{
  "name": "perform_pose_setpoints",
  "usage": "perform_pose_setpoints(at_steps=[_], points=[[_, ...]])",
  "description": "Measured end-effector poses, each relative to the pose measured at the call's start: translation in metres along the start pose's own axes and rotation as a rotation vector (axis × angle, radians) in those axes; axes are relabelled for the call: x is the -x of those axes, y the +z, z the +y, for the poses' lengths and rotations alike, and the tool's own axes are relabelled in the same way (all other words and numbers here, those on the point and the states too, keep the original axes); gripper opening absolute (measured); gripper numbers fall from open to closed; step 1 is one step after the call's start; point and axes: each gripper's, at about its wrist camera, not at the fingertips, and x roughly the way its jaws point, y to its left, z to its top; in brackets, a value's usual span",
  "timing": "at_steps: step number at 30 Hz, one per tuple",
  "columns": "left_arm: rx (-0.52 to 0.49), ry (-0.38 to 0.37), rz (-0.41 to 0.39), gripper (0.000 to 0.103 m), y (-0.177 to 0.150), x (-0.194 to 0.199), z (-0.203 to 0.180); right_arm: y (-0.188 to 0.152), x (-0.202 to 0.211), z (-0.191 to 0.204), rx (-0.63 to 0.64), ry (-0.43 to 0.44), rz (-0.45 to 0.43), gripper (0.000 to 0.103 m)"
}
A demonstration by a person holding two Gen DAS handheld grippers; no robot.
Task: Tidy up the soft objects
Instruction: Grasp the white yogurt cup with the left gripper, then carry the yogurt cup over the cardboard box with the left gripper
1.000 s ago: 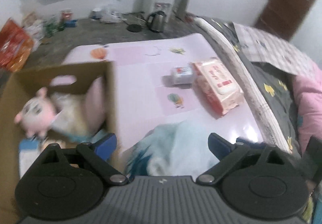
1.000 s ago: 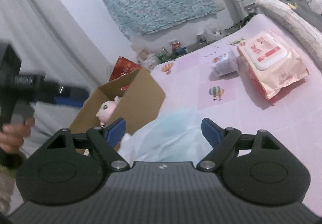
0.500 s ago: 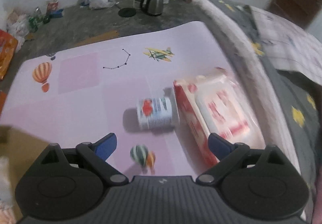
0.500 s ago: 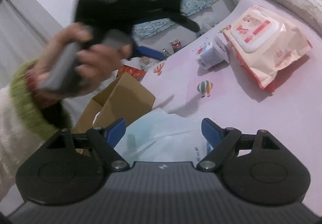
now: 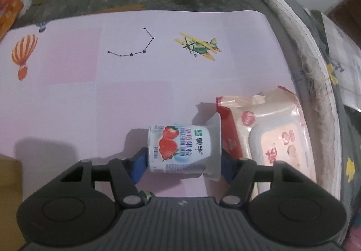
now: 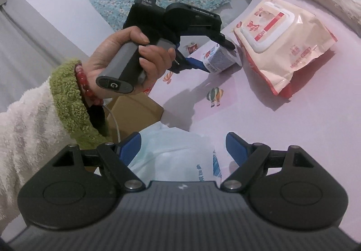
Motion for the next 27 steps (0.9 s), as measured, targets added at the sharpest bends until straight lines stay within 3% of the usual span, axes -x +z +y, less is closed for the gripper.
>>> perform_pose_setpoints(at_steps=[6,10,15,20,27], points=[[0.039,0.002,-0.006,0.063,-0.007,0.006,0.005,-0.002,0.003,0.000,-0.016,-0.023,-0.004,0.082],[0.087,-0.043,0.021,0.062,-0.017,0.022,0.008,-0.002,0.011,-0.003,-0.045,-0.044,-0.030,0.082],[0.019,-0.128,0.014,0.062,-0.041,0.069,-0.009,-0.003,0.029,-0.002,-0.068,-0.059,-0.085,0.082],[-0.067,-0.213,-0.010,0.062,-0.075,0.130,-0.027,-0.007,0.056,0.012,-0.073,-0.017,-0.151,0.082],[-0.105,-0.316,-0.061,0.063,-0.135,0.216,-0.016,-0.012,0.092,0.070,0.074,0.052,-0.265,0.082]])
